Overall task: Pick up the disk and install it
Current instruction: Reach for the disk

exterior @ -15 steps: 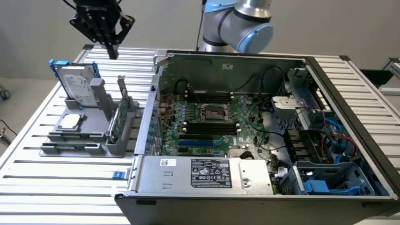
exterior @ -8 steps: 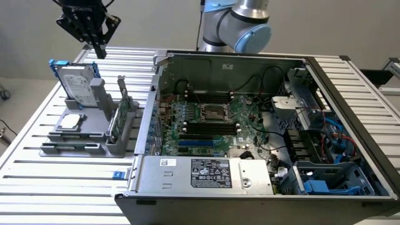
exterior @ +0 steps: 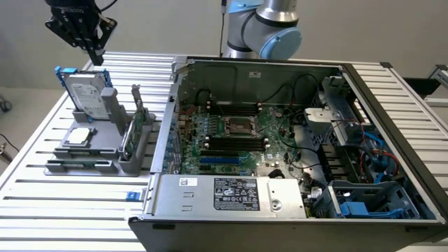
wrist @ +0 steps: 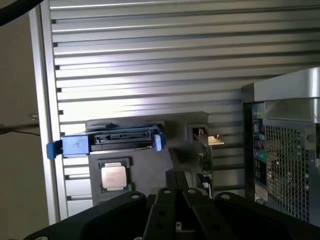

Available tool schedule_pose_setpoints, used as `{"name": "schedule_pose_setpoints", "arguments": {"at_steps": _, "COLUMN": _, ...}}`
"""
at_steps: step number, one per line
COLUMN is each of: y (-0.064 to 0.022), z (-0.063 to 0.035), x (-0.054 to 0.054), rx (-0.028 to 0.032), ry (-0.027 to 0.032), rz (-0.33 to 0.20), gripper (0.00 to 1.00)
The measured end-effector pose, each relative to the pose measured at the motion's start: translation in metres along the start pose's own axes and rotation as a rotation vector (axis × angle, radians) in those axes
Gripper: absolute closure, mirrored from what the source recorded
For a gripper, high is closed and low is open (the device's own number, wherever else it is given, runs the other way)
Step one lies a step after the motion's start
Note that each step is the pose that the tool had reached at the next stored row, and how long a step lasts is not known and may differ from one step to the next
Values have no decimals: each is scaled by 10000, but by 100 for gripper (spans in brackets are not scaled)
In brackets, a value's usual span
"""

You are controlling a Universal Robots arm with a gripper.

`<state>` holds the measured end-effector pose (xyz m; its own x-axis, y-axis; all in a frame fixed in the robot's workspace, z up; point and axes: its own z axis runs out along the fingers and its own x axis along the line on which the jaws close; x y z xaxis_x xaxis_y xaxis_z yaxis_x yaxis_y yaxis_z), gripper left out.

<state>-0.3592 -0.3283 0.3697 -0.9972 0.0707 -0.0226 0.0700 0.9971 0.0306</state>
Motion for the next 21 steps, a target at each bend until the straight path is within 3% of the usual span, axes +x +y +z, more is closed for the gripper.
{"name": "schedule_pose_setpoints", "arguments": {"at_steps": 6, "y": 55, "z": 25, "x": 278, "rx": 76, "ry": -5, "rz": -1, "gripper": 89}}
{"name": "schedule_pose_setpoints", "arguments": {"at_steps": 16, "y": 269, "z": 60, "x": 746, "rx": 215, "ry": -15, "rz": -6, "gripper": 89}}
{"name": "schedule_pose_setpoints", "arguments": {"at_steps": 21, "y": 296, "z": 61, "x": 779, "rx": 247, "ry": -17, "rz": -7, "gripper": 89}}
